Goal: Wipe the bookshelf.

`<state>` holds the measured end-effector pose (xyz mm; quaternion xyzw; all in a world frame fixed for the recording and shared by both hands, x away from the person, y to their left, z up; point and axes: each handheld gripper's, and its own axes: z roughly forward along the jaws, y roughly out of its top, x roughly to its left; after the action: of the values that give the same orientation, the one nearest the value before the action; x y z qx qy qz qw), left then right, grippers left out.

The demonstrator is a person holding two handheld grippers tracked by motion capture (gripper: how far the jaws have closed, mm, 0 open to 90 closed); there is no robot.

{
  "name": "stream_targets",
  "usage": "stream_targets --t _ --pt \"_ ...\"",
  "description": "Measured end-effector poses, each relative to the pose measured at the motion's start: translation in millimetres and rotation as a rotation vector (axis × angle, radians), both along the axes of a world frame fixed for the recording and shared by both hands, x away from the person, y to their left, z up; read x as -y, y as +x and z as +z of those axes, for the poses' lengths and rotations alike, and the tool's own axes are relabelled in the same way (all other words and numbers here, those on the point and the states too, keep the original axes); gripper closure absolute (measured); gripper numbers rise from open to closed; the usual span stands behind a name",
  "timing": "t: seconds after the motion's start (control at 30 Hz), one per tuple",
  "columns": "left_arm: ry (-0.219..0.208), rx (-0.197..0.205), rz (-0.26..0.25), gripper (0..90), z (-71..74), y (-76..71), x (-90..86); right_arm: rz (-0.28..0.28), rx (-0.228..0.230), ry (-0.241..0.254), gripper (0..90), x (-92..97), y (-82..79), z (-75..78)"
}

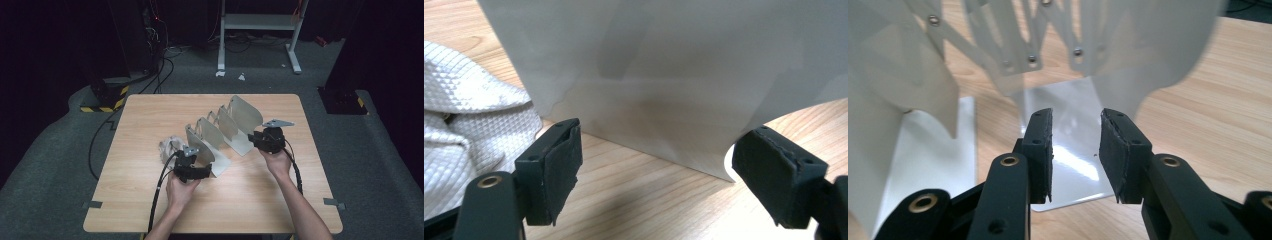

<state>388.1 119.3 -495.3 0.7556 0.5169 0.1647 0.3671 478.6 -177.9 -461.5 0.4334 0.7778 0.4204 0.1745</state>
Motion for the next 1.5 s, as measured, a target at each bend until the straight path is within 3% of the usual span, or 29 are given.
stream_targets --t 0.27,0.77,1.23,1.33,1.4,1.5 --pt "-0.006 0.003 0.023 21.5 0.7 -0.7 -9.4 -0.052 -0.009 -0.027 67.7 8.2 6.0 -1.8" --pt "-0.019 0.008 0.050 24.2 0.8 0.3 -17.5 -0.108 -0.013 -0.020 67.4 7.1 25.4 -0.2" --pt "-0.017 0.013 0.043 29.5 0.9 -0.8 -12.9 -0.106 -0.025 -0.026 72.4 3.6 34.9 -12.9" --pt "-0.010 0.000 0.037 29.1 0.5 0.8 -9.0 -0.105 -0.028 -0.037 73.3 1.7 36.4 -14.6" --pt "0.000 -0.003 0.034 29.0 0.2 2.1 -6.7 -0.095 -0.059 -0.062 74.5 -1.0 40.8 -14.0" --pt "0.010 -0.008 0.033 29.1 0.0 3.4 -5.2 -0.094 -0.040 -0.069 79.9 -4.2 43.1 -11.9"
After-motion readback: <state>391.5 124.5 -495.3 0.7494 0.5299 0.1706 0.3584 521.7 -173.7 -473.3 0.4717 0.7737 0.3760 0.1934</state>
